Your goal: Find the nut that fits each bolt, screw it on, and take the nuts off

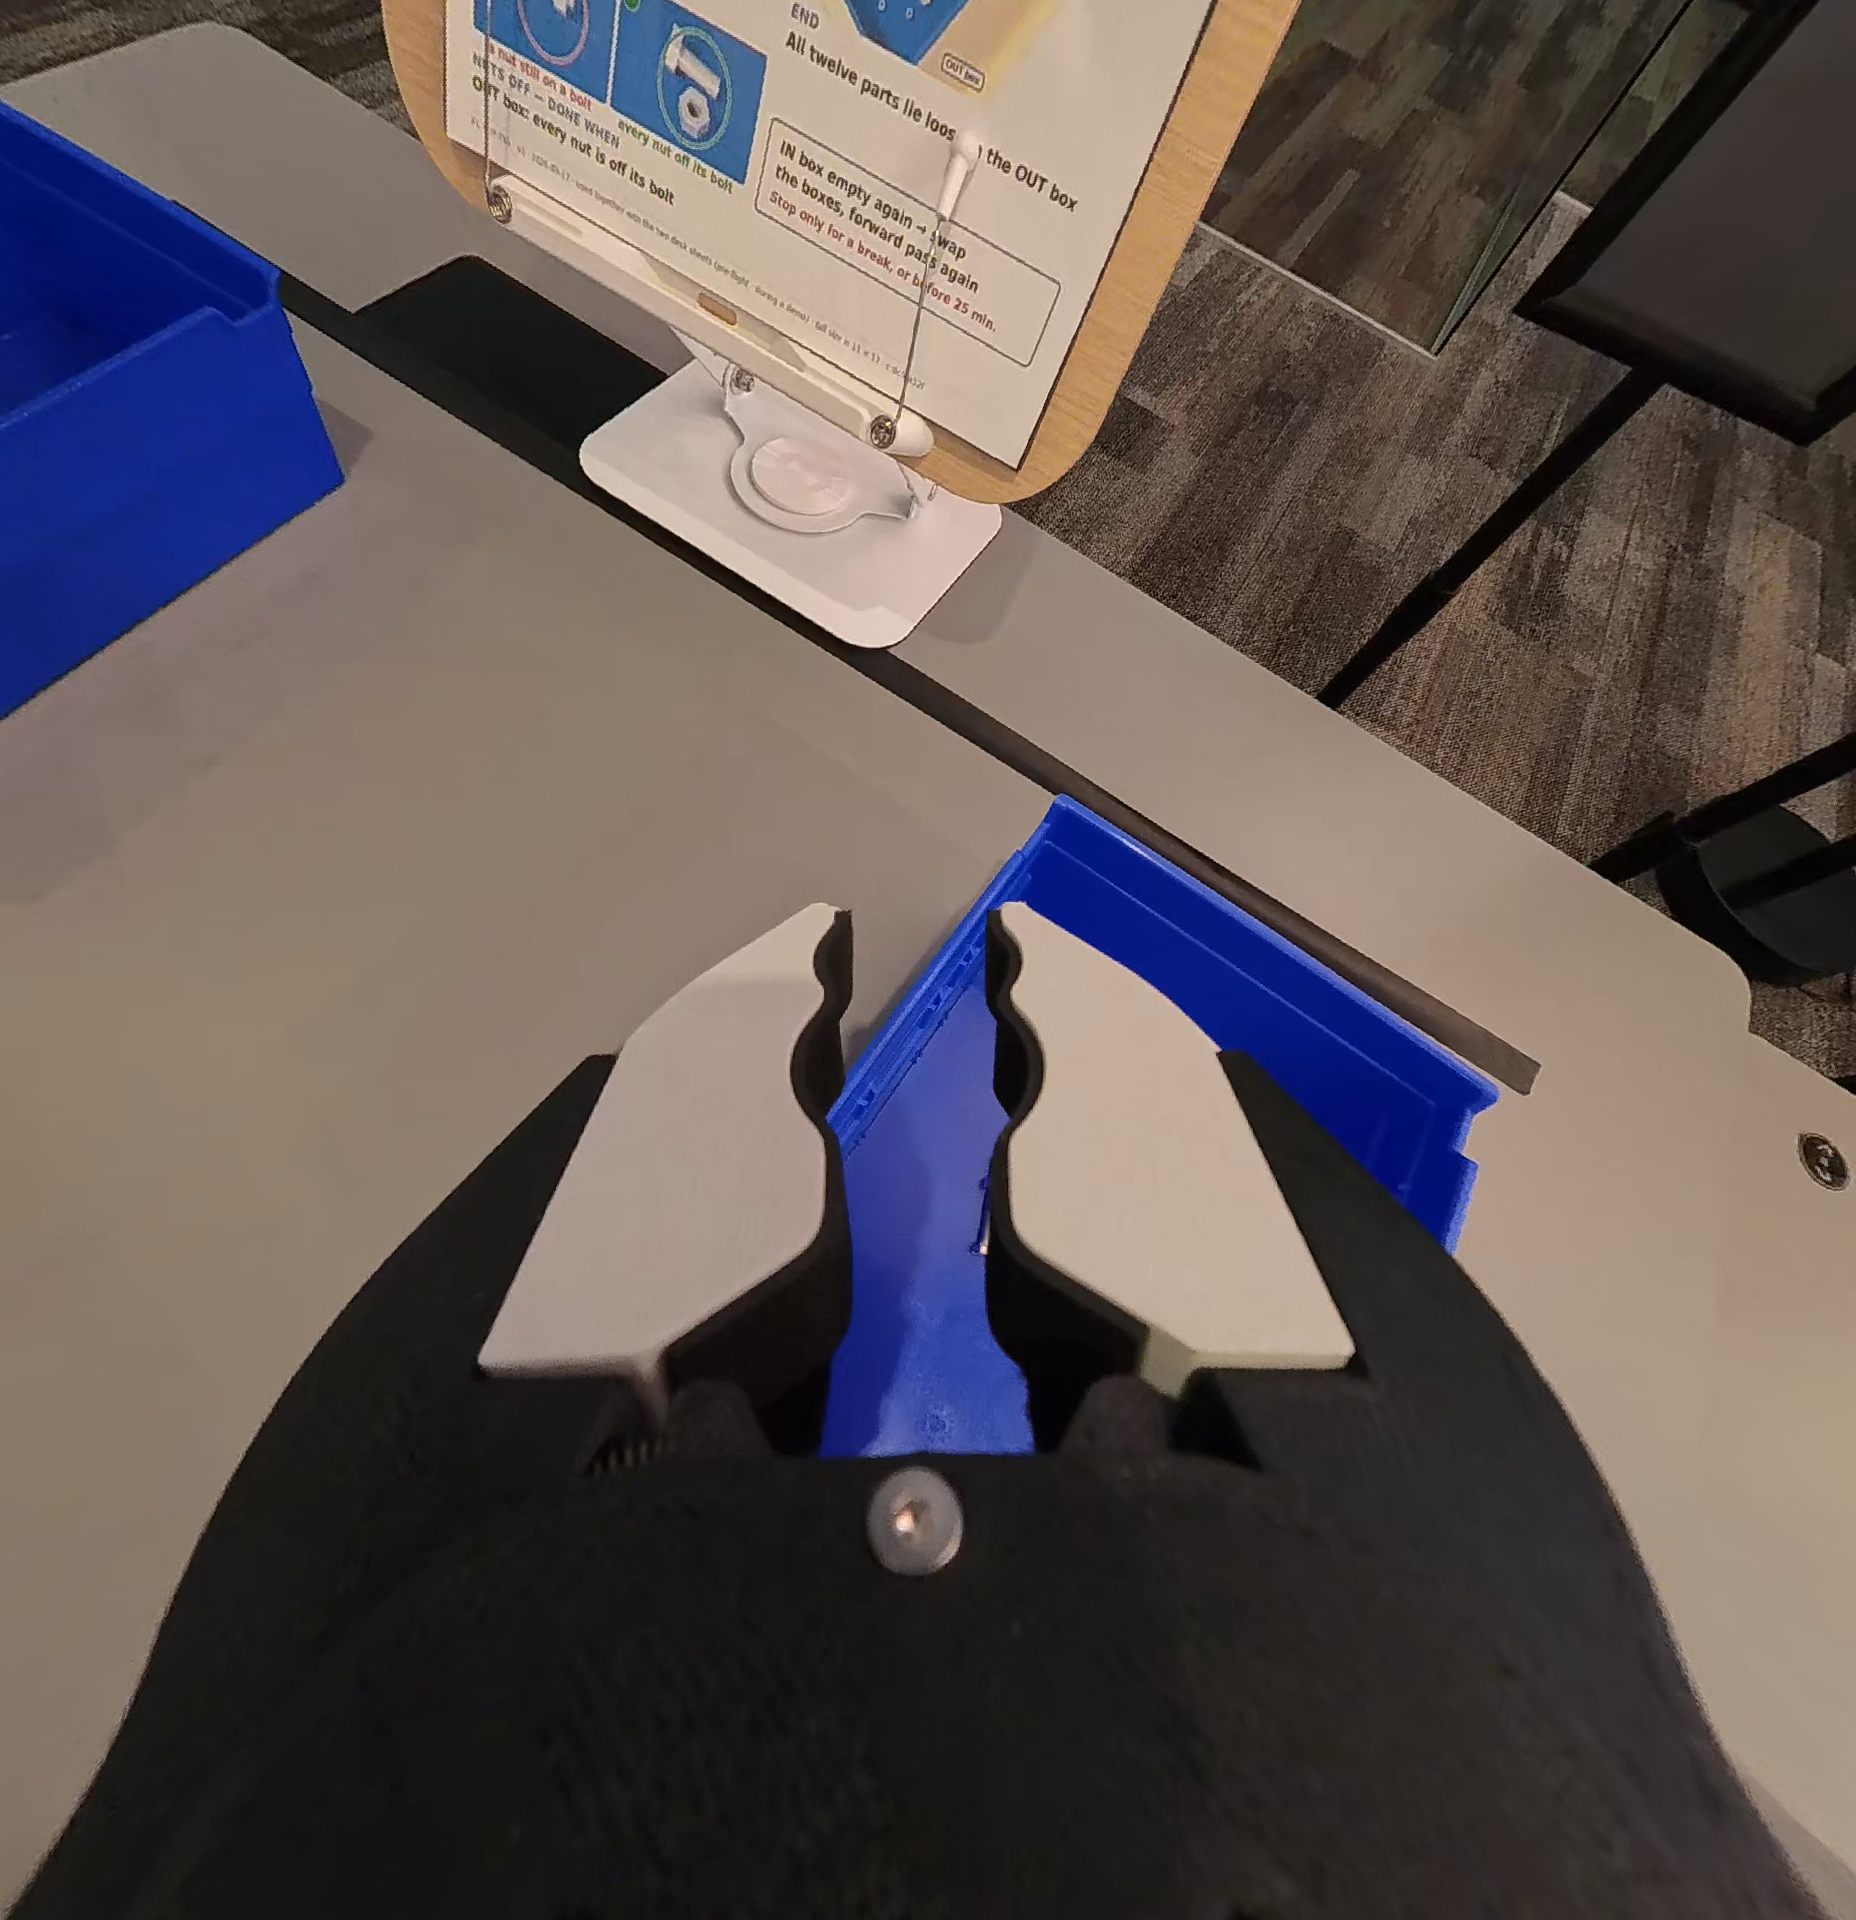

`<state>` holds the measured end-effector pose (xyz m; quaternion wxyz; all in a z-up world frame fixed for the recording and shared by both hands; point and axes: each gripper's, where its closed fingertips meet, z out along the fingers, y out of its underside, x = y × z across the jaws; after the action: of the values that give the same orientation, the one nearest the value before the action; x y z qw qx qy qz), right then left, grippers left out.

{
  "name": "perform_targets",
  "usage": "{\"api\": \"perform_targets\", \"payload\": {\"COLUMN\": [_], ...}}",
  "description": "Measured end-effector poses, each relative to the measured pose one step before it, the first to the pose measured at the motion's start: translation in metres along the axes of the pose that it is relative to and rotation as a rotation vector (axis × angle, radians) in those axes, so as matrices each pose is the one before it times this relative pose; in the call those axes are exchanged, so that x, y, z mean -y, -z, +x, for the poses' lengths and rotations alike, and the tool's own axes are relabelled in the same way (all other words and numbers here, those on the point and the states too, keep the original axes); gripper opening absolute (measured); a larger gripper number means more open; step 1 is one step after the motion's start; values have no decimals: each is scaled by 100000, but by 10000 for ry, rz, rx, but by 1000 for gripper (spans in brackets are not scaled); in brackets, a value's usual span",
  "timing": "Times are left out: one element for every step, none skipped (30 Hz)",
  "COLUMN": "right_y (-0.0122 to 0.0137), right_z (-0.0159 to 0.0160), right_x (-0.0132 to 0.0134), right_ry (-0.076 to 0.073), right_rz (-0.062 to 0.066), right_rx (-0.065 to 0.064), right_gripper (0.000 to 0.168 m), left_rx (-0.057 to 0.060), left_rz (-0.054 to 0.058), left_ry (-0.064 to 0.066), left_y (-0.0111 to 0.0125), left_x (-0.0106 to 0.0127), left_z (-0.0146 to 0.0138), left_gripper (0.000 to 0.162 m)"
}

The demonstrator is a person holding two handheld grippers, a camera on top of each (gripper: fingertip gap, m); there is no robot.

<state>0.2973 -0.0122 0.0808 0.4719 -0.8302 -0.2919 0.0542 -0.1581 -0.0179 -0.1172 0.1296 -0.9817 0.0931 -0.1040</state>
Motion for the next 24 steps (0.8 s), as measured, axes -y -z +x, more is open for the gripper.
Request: {"api": "perform_targets", "payload": {"right_y": [-70, -73, -65, -66, -45, -34, -27, -13, -35, -47, -61, -72, -61, -60, -50, -37, -19, -22, -25, -22, -35, -47, -58, -63], "right_z": [-4, -20, -45, -42, -29, -33, -37, -39, -68, -92, -100, -90, -55, -39, -50, -82, -95, -76, -55, -53, -19, -12, -5, -29], "right_x": [-17, -29, -37, -53, -52, -25, -7, 16, 6, -24, -66, -86, -60, -23, 8, 5, 1, 0, -12, -17, -25, -30, -36, -31], "right_ry": [23, 15, 14, 23, 26, 25, 20, 10, 9, 18, 30, 46, 55, 49, 39, 35, 27, 24, 33, 33, 15, -3, -7, 8], "right_rz": [-26, -29, -36, -43, -38, -27, -14, -2, -7, -28, -52, -63, -53, -37, -20, -12, -15, -15, -15, -19, -26, -23, -21, -29], "right_rx": [-3, 3, 12, 12, 4, 5, 9, 10, 21, 33, 34, 19, -4, -17, -8, 12, 21, 15, 8, 7, 7, 0, 2, 10], "right_gripper": [26, 26, 26, 26, 26, 27, 27, 27, 27, 27, 27, 27, 27, 27, 27, 27, 27, 27, 27, 27, 27, 27, 27, 27], "left_rx": [319, 144, -54, -65, 4, 70, 47, -21, -7, -3, 71, 58, 13, 13, 90, 16, -83, -75, -31, -3, -9, -36, -39, -50], "left_rz": [-272, -119, -70, -56, -104, -147, -120, -144, -140, -112, 64, 49, -55, -97, 33, -32, -2, -35, -32, -28, -9, 6, -3, -5], "left_ry": [56, 14, -37, -47, 3, 40, 35, -1, -12, -12, -36, -20, -9, -24, -1, 68, 97, 63, 5, -51, -48, -40, -36, -46], "left_y": [-600, -488, -417, -330, -273, -249, -255, -238, -220, -186, 36, 44, -33, -89, 20, 8, 30, 19, -5, -11, -17, 6, -3, 10], "left_x": [-174, 1, 51, 54, -65, -124, -101, -143, -155, -137, 142, 105, -78, -149, 22, -87, -61, -100, -68, -38, 7, 17, -10, -14], "left_z": [-477, -161, 161, 177, 63, -69, -34, 62, 64, 61, -32, -43, -2, -44, -190, -131, 17, 18, -29, -27, -20, 8, -6, -6], "left_gripper": [23, 22, 20, 20, 20, 21, 22, 22, 22, 22, 21, 20, 20, 19, 17, 16, 17, 17, 16, 14, 13, 13, 13, 13]}}
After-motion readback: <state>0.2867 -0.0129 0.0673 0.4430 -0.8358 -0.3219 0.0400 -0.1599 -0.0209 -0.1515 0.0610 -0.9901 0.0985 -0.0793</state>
